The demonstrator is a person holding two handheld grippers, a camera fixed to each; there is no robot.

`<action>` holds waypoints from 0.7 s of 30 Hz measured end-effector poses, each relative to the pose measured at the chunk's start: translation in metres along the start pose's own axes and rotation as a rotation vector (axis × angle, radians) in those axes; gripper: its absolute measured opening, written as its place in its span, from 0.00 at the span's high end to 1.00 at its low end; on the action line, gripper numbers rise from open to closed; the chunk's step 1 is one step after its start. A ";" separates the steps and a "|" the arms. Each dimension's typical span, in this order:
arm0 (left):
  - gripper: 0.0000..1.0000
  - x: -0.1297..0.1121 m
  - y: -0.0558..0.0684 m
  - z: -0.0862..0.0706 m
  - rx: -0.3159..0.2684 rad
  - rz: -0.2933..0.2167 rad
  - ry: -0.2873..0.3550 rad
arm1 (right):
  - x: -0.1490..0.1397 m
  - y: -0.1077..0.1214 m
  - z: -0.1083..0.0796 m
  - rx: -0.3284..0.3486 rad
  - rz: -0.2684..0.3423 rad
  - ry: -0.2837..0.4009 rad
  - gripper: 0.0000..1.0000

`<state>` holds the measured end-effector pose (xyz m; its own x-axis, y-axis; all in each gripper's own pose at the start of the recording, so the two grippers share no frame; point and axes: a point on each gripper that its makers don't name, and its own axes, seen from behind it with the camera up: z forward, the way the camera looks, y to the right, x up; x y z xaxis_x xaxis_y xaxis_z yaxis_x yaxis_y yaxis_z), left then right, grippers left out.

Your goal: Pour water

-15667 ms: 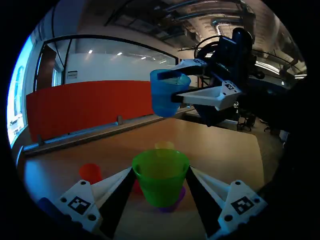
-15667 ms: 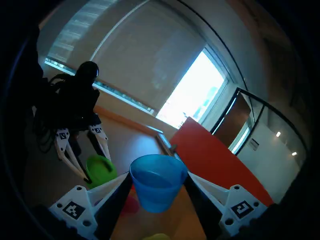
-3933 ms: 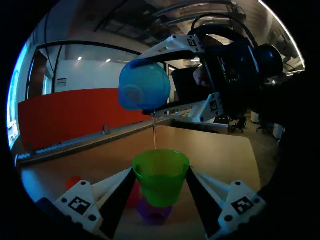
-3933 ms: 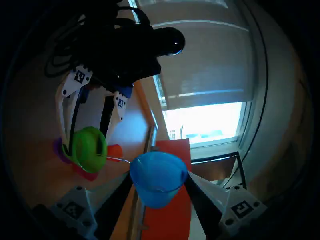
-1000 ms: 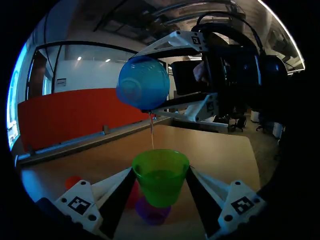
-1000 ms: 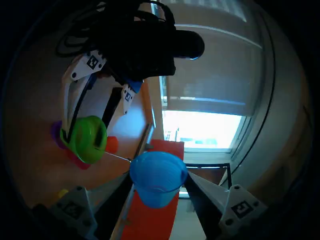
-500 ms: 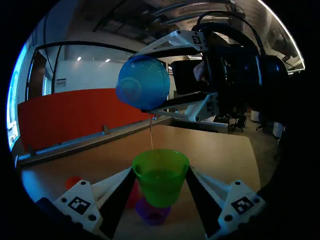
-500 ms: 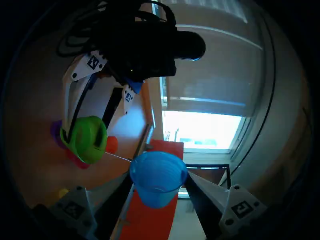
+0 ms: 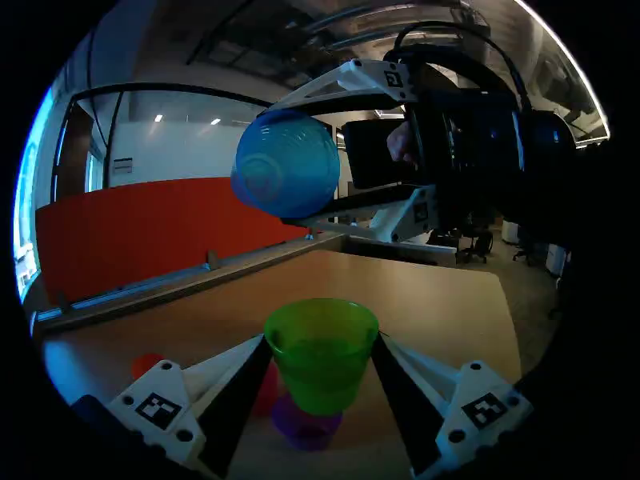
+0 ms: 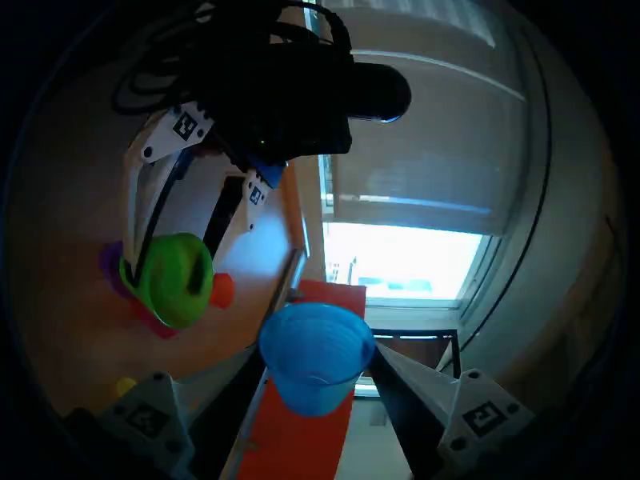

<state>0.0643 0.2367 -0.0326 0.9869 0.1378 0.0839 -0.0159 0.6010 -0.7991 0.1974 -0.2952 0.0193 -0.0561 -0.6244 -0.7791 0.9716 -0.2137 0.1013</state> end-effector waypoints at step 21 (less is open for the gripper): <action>0.15 0.001 0.000 -0.001 0.005 -0.001 -0.004 | -0.013 0.001 0.002 -0.011 0.182 0.015 0.09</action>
<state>0.0655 0.2356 -0.0331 0.9863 0.1404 0.0870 -0.0158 0.6048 -0.7963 0.1991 -0.2889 0.0303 0.1240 -0.6408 -0.7576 0.9680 -0.0899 0.2344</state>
